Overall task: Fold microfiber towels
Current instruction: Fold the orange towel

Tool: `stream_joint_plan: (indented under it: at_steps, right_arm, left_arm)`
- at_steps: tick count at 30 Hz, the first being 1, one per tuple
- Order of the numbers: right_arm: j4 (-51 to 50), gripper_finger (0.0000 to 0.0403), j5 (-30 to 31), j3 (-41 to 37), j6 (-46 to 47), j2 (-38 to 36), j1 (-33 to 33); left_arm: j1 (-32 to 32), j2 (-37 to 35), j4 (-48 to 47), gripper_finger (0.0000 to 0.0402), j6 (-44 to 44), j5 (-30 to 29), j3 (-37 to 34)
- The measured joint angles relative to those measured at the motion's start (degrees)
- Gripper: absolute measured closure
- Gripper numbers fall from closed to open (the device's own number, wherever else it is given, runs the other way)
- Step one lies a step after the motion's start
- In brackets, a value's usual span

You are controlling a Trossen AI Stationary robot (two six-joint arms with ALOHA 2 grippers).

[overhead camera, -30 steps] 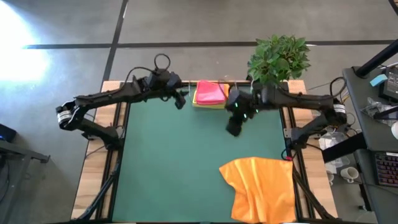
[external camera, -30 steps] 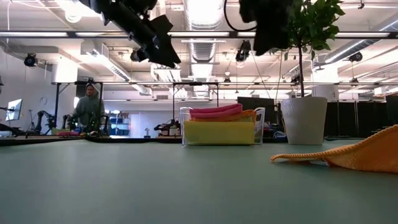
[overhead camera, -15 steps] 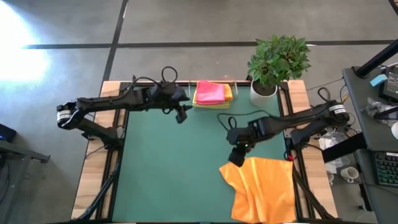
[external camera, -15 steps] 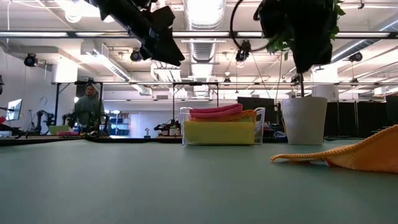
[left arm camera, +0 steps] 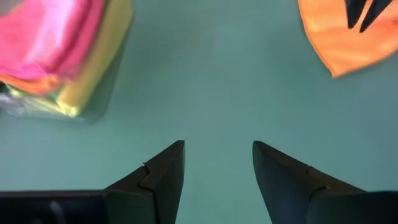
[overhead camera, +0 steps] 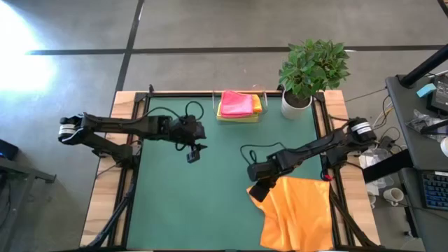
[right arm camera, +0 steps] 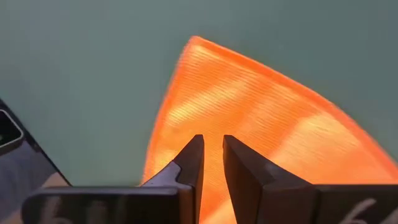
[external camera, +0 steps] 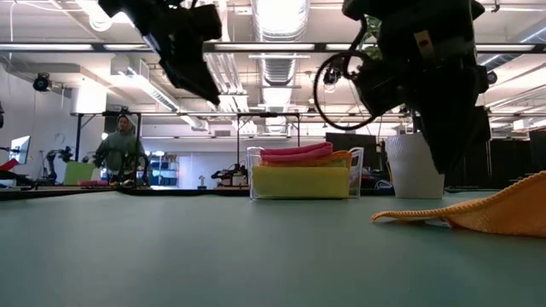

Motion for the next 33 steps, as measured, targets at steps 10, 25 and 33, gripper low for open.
stream_joint_plan:
  at_steps: [10, 25, 33]
  right_arm:
    - [0.3, 0.0355, 0.2, 8.7, -1.5, 13.5, 0.4]
    - [1.3, 0.0355, 4.7, 19.4, -10.2, 22.4, -10.8]
    - [0.1, 0.0355, 9.9, 29.6, -12.6, 28.9, -17.1]
  left_arm:
    - [-2.2, -2.9, 0.1, 0.0228, -0.7, -0.1, -6.2]
    - [-2.2, -3.9, 0.6, 0.0228, -0.5, -0.2, -9.4]
    - [-2.2, -3.9, 0.4, 0.0228, -0.5, -0.2, -9.7]
